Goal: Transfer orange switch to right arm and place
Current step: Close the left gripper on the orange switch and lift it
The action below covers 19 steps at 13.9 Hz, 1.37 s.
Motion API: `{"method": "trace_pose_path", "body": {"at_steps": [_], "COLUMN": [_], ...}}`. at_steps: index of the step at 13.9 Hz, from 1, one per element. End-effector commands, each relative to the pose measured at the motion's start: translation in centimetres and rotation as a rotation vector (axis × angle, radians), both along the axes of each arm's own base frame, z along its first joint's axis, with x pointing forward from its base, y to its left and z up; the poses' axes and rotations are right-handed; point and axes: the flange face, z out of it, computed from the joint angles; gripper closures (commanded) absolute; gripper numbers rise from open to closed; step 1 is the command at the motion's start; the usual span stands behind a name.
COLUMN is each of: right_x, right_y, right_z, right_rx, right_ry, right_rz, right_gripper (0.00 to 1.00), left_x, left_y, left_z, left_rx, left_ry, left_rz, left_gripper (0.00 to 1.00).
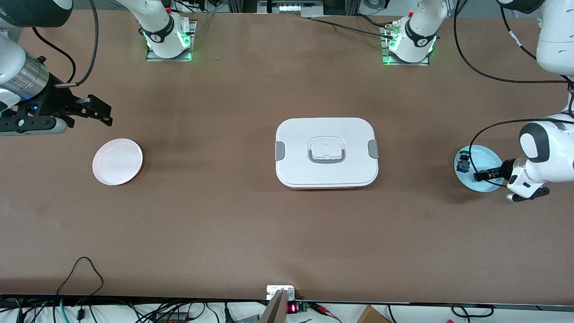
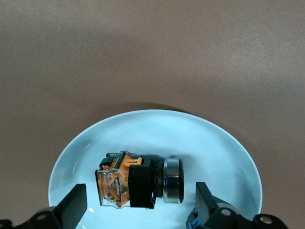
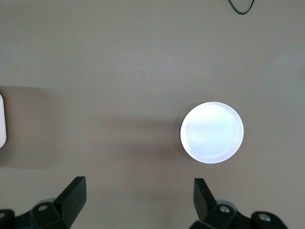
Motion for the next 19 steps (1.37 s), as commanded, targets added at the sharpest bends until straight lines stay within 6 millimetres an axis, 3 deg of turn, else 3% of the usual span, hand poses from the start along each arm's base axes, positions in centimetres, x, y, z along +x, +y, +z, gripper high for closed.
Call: {"method": "trace_pose_path", "body": {"at_steps": [1,4,7,8,9,10,11,15,18,19], "right_x": [0.0,0.0,0.0,0.0,0.0,0.0,0.0,0.0,0.0,0.0], "right_y": [0.0,0.0,0.1,0.0,0.1,0.1,0.1,0.1,0.1,0.0], "right_z": [0.4,0.5,0.4,0.4,0.4,0.5,0.4,0.4,0.5,0.5], "right_rx": [-0.001,-0.002,-0.001,-0.001,0.0,0.0,-0.002,-0.002,-0.002,-0.002], "right_ry": [-0.003,-0.006,-0.004,-0.004,-0.004,-0.006,-0.005,-0.005,-0.008,-0.006], "right_rz": [-0.009,-0.009,-0.007,-0.009,-0.007,-0.007,-0.007,-0.007,-0.007,-0.009], "right_gripper": [0.0,0.0,0.0,0.0,0.0,0.0,0.0,0.0,0.0,0.0], "left_x": [0.0,0.5,0.8,0.9,0.9,0.9,0.8,0.8,1.1,1.6], "left_y": [0.5,0.3,0.3,0.3,0.3,0.3,0.5,0.2,-0.2,-0.1], "left_z": [-0.2,-0.2,-0.4,-0.5,-0.6,-0.4,-0.5,0.2,3.0,4.7], "left_rx": [-0.003,-0.004,-0.004,-0.004,-0.004,-0.002,-0.013,-0.021,-0.051,-0.058], "left_ry": [-0.004,-0.015,-0.018,-0.018,-0.017,-0.015,-0.015,-0.008,0.04,0.042], "left_rz": [-0.017,-0.031,-0.033,-0.033,-0.034,-0.056,-0.084,-0.1,-0.162,-0.182], "left_gripper": [0.0,0.0,0.06,0.14,0.29,0.5,0.59,0.6,0.6,0.6]}}
